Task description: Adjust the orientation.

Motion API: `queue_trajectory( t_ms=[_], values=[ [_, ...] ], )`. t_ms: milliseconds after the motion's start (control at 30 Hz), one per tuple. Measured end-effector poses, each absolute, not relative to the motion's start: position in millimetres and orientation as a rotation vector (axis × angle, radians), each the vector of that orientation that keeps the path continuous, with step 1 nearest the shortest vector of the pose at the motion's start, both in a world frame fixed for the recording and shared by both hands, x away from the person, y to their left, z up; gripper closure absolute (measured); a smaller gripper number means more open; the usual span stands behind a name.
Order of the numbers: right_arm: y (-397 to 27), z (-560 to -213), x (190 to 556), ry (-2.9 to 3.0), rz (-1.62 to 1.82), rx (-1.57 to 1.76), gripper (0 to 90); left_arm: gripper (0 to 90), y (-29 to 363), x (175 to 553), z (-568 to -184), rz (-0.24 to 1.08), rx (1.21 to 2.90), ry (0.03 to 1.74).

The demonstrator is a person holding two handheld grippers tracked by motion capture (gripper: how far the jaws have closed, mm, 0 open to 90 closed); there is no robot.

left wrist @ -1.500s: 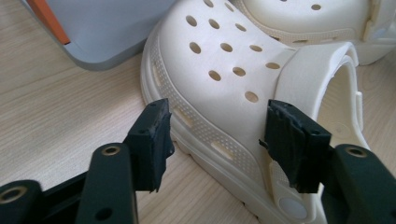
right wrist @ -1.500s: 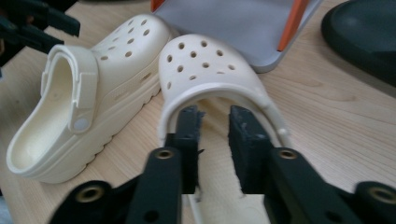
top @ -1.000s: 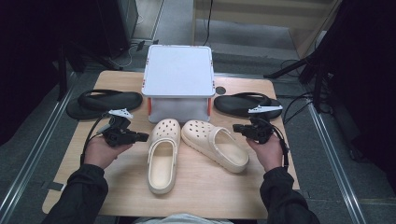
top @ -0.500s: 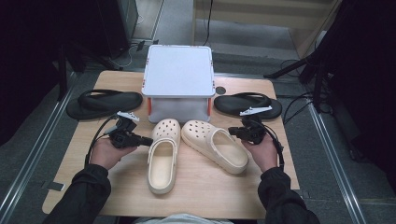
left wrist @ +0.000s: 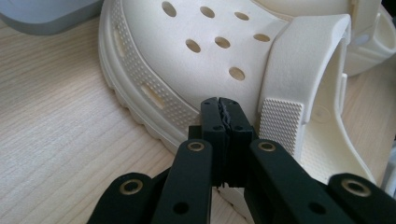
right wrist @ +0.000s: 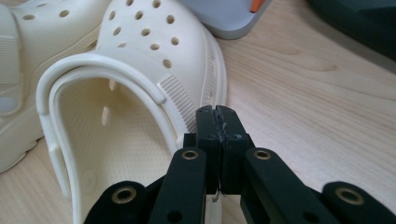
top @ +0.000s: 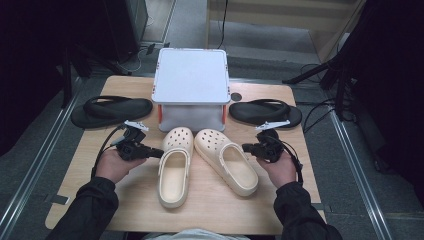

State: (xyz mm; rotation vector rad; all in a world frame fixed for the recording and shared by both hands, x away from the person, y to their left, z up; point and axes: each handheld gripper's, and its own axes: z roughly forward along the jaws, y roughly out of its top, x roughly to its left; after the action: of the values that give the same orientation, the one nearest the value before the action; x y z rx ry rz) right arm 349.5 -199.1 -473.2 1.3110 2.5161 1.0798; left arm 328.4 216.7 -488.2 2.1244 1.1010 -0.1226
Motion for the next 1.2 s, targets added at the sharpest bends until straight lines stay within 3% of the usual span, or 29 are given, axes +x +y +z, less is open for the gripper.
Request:
queue_trajectory(
  t_ms=[333, 1200],
  values=[
    [-182, -472, 332, 2.504, 1.140, 1.273, 89.8, 89.3, 209, 324, -489, -0.149, 2.132, 1.078],
    [-166, -484, 332, 2.535, 1.194, 1.292, 90.0, 87.2, 194, 316, -490, -0.209, 2.155, 1.019]
  ],
)
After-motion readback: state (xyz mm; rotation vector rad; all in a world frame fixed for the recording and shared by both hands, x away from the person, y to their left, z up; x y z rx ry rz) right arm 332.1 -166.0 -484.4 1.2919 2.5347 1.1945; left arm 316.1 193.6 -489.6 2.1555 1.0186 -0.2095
